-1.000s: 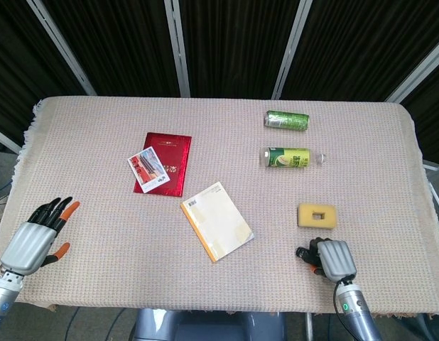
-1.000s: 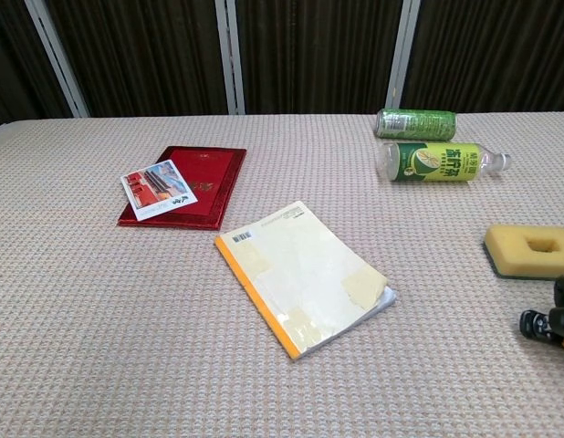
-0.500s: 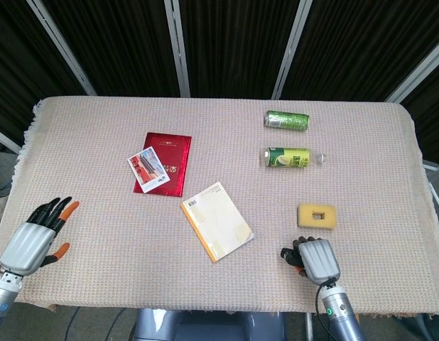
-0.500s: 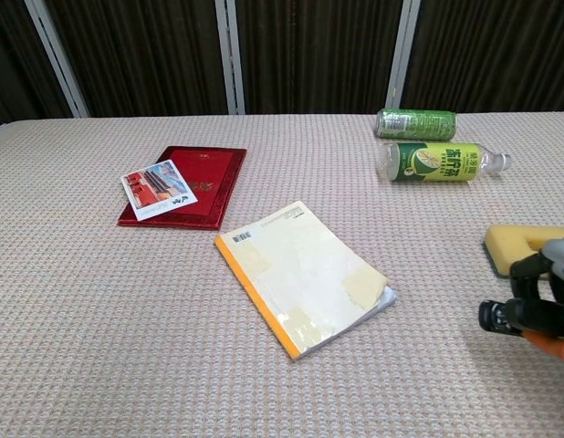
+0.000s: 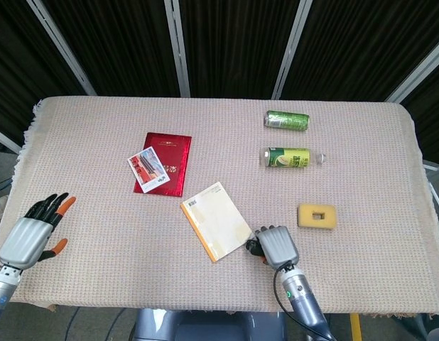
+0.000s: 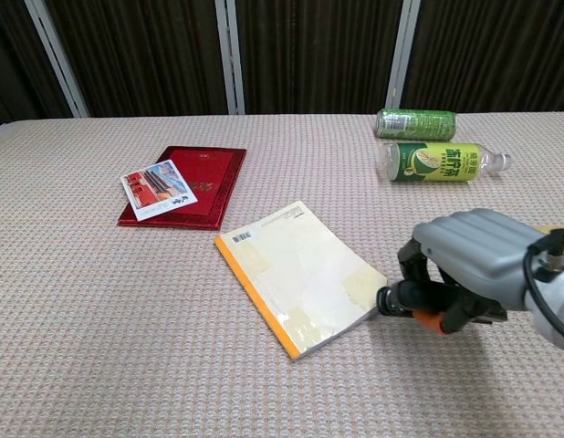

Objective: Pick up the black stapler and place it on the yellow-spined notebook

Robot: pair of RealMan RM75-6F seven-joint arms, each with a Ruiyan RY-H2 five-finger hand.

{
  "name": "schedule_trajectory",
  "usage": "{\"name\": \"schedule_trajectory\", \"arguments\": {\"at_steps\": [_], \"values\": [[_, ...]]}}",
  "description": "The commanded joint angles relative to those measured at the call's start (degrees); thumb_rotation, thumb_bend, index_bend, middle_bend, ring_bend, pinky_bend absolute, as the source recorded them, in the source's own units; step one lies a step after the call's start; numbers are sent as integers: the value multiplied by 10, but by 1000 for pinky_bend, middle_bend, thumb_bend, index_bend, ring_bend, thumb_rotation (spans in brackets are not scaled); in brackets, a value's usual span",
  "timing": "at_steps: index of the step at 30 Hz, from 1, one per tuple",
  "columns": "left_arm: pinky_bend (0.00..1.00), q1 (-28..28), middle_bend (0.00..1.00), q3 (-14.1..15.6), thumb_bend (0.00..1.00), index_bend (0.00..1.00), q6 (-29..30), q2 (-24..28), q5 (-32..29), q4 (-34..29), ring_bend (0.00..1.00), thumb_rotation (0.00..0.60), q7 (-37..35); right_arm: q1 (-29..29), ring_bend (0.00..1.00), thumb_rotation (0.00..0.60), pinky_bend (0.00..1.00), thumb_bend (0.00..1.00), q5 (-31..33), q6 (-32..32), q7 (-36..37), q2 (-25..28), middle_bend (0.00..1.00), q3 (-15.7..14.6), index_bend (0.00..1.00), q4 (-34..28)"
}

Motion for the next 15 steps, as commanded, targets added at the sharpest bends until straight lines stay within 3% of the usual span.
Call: {"name": "schedule_trajectory", "arguments": {"at_steps": [1,8,15], "values": [[145,-3,0,-2,324,0,-7,0,-7,4,0,600,-6,28,530,600,643,427,35,-3,-33,-20,523,22,644,-5],[146,-9,0,-7,324,0,-19,-1,-18,12,0,600,-19,68,530,600,643,424,77,13,-71,-42,523,44,644,-18],[146,-13,0,-7,323,0,-27,0,-21,17,0,600,-32,114,530,600,643,422,125,19,-103,-82,523,61,644,7]]}}
